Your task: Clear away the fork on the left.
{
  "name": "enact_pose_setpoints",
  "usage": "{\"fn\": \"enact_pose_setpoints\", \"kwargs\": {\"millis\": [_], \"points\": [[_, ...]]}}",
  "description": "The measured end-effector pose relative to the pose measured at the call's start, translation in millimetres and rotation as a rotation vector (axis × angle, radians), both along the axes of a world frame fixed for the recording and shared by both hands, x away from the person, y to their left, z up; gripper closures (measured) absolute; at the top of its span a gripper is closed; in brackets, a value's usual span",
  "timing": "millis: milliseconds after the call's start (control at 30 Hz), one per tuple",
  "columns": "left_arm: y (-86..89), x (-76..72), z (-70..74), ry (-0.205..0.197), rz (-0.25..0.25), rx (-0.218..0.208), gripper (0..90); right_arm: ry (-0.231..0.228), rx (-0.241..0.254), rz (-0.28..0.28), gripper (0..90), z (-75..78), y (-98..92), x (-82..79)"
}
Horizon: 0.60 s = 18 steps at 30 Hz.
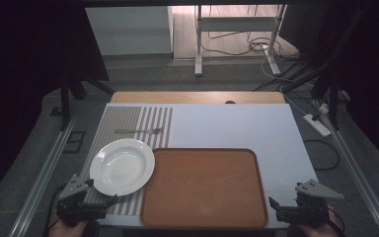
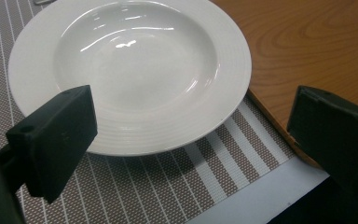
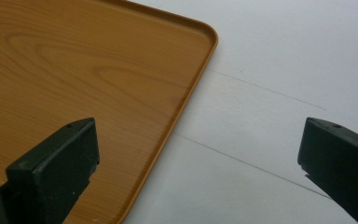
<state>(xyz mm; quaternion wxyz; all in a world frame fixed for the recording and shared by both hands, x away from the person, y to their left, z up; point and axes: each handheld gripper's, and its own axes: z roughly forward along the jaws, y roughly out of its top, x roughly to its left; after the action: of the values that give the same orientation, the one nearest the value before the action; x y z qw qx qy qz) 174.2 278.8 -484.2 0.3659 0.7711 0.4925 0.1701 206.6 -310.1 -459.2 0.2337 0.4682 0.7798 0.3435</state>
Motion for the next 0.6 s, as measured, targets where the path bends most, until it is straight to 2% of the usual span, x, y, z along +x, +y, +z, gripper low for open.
{"fn": "enact_pose_setpoints", "kwargs": {"millis": [200,600], "points": [[0.1,1.0,-0.4,0.012,-0.009,-0.001,2.4,0.017,-0.013,0.007,0.0,-0.9,1.6,1.5],[-0.1,3.1,-1.2,0.039,-0.013,0.004,2.4,0.022,-0.014,0.003,0.0,-1.3,1.9,2.7]]}}
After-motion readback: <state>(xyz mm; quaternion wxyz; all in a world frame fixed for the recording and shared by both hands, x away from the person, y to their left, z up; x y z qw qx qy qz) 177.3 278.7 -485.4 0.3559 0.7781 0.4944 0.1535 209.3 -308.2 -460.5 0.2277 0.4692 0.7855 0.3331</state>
